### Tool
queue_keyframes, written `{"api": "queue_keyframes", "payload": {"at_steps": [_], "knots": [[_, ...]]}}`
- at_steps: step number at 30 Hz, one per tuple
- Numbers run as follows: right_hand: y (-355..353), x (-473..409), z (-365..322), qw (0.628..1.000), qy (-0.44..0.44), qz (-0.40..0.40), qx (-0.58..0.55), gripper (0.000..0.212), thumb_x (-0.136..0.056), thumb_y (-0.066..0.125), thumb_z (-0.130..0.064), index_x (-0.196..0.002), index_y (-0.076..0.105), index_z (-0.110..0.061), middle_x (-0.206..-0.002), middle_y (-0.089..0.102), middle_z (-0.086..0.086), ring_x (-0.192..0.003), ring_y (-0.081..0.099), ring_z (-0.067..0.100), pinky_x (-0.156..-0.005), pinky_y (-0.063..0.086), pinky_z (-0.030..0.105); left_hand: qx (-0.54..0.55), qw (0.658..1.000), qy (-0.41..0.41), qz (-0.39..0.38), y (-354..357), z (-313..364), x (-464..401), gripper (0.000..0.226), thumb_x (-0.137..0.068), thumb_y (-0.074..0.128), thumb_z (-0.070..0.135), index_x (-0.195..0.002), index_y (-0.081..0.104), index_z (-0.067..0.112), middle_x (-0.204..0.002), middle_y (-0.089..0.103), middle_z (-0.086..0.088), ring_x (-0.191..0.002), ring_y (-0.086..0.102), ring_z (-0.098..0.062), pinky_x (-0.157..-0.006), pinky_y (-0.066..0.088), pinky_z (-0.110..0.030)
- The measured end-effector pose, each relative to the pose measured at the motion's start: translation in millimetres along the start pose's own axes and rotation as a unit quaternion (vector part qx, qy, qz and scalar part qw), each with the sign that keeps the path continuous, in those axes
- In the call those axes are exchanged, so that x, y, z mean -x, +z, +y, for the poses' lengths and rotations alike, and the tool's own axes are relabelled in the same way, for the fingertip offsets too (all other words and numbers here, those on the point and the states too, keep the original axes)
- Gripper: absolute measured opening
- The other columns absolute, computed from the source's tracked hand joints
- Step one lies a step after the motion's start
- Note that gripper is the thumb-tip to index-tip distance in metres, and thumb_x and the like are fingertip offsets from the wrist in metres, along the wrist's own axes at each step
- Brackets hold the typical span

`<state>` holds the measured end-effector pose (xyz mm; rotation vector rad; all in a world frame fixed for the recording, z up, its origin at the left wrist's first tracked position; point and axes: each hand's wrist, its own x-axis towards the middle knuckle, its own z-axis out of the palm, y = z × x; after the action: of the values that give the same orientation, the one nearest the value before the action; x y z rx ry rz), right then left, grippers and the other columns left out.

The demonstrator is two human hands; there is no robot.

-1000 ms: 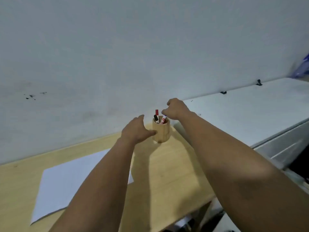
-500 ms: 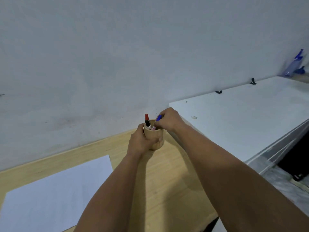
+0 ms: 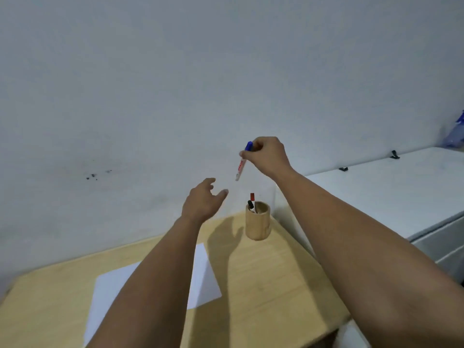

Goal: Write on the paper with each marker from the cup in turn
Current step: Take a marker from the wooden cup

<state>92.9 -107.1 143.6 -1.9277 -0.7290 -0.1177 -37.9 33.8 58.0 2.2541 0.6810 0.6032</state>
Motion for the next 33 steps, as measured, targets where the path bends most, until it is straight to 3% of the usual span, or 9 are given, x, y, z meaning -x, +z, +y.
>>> {"api": "queue_keyframes", "payload": {"at_steps": [5, 8, 10, 13, 18, 23, 26, 28, 33], "knots": [[53.3, 32.8, -49.1, 0.994, -0.039, -0.072, -0.068, 0.024, -0.097, 0.077, -0.021, -0.1, 0.075, 0.003, -0.096, 0.078, 0.022, -0.078, 0.076, 0.028, -0.086, 0.064, 0.041, -0.01, 0.994, -0.003, 0.107, -92.7, -19.9, 35.0, 0.051, -0.101, 0.046, 0.056, -0.13, 0.065, 0.018, -0.13, 0.07, -0.004, -0.123, 0.062, -0.026, -0.098, 0.047, -0.04], [100.7, 68.6, -69.6, 0.97, -0.004, -0.205, -0.13, 0.019, -0.108, 0.065, -0.025, -0.113, 0.073, -0.01, -0.092, 0.062, 0.012, -0.058, 0.066, 0.02, -0.065, 0.065, 0.033, -0.016, 0.989, -0.037, 0.143, -139.2, -51.3, 60.0, 0.054, -0.101, 0.039, 0.06, -0.096, 0.066, 0.014, -0.102, 0.071, -0.003, -0.106, 0.065, -0.031, -0.081, 0.046, -0.037], [134.7, 92.1, -77.8, 0.949, 0.018, -0.293, -0.115, 0.018, -0.109, 0.062, -0.024, -0.117, 0.074, -0.013, -0.091, 0.053, 0.005, -0.061, 0.053, 0.017, -0.057, 0.058, 0.028, -0.003, 0.986, -0.068, 0.155, -165.0, -78.2, 78.1, 0.069, -0.095, 0.035, 0.069, -0.09, 0.065, 0.008, -0.094, 0.073, -0.005, -0.096, 0.068, -0.031, -0.082, 0.054, -0.043], [185.7, 122.2, -87.1, 0.917, 0.018, -0.389, -0.085, 0.018, -0.103, 0.07, -0.012, -0.116, 0.077, -0.002, -0.088, 0.062, 0.007, -0.066, 0.059, 0.016, -0.061, 0.059, 0.025, 0.007, 0.981, -0.11, 0.159, -190.4, -121.1, 103.3, 0.089, -0.086, 0.03, 0.083, -0.094, 0.071, 0.003, -0.09, 0.076, -0.009, -0.086, 0.072, -0.03, -0.087, 0.058, -0.051], [256.6, 155.0, -94.2, 0.884, 0.0, -0.458, -0.096, 0.017, -0.094, 0.083, -0.019, -0.106, 0.084, -0.007, -0.079, 0.074, -0.002, -0.068, 0.066, 0.013, -0.064, 0.054, 0.027, -0.031, 0.984, -0.151, 0.091, -203.8, -183.7, 122.6, 0.077, -0.096, 0.034, 0.074, -0.067, 0.065, 0.009, -0.066, 0.066, -0.003, -0.065, 0.062, -0.026, -0.075, 0.054, -0.04], [299.4, 160.0, -85.0, 0.876, -0.015, -0.472, -0.099, 0.016, -0.091, 0.085, -0.012, -0.107, 0.085, -0.009, -0.079, 0.074, -0.001, -0.064, 0.061, 0.011, -0.058, 0.046, 0.022, -0.027, 0.983, -0.155, 0.092, -202.4, -228.5, 118.1, 0.063, -0.106, 0.04, 0.044, -0.068, 0.061, -0.002, -0.057, 0.054, -0.002, -0.059, 0.058, -0.033, -0.07, 0.056, -0.047], [307.7, 146.1, -63.9, 0.892, -0.053, -0.448, -0.017, 0.017, -0.089, 0.085, -0.012, -0.106, 0.086, -0.011, -0.082, 0.073, 0.002, -0.067, 0.059, 0.014, -0.059, 0.045, 0.023, -0.083, 0.97, -0.17, 0.154, -215.5, -264.7, 118.5, 0.061, -0.107, 0.037, 0.042, -0.057, 0.042, 0.008, -0.06, 0.051, -0.008, -0.064, 0.062, -0.04, -0.062, 0.045, -0.041], [308.3, 132.5, -45.5, 0.917, -0.028, -0.398, -0.018, 0.019, -0.093, 0.082, -0.013, -0.111, 0.083, -0.01, -0.079, 0.072, 0.001, -0.065, 0.061, 0.015, -0.06, 0.047, 0.026, -0.179, 0.957, -0.17, 0.154, -219.9, -287.0, 122.6, 0.063, -0.107, 0.033, 0.047, -0.057, 0.044, 0.011, -0.061, 0.053, -0.009, -0.07, 0.059, -0.039, -0.062, 0.039, -0.038], [318.1, 123.1, -26.3, 0.932, 0.084, -0.301, -0.183, 0.009, -0.108, 0.061, -0.009, -0.11, 0.058, -0.017, -0.087, 0.07, 0.013, -0.057, 0.058, 0.021, -0.044, 0.047, 0.023, -0.405, 0.906, -0.124, 0.02, -165.3, -306.2, 120.7, 0.051, -0.106, 0.029, 0.05, -0.107, 0.065, 0.014, -0.105, 0.07, -0.007, -0.1, 0.066, -0.032, -0.078, 0.042, -0.039]]}}
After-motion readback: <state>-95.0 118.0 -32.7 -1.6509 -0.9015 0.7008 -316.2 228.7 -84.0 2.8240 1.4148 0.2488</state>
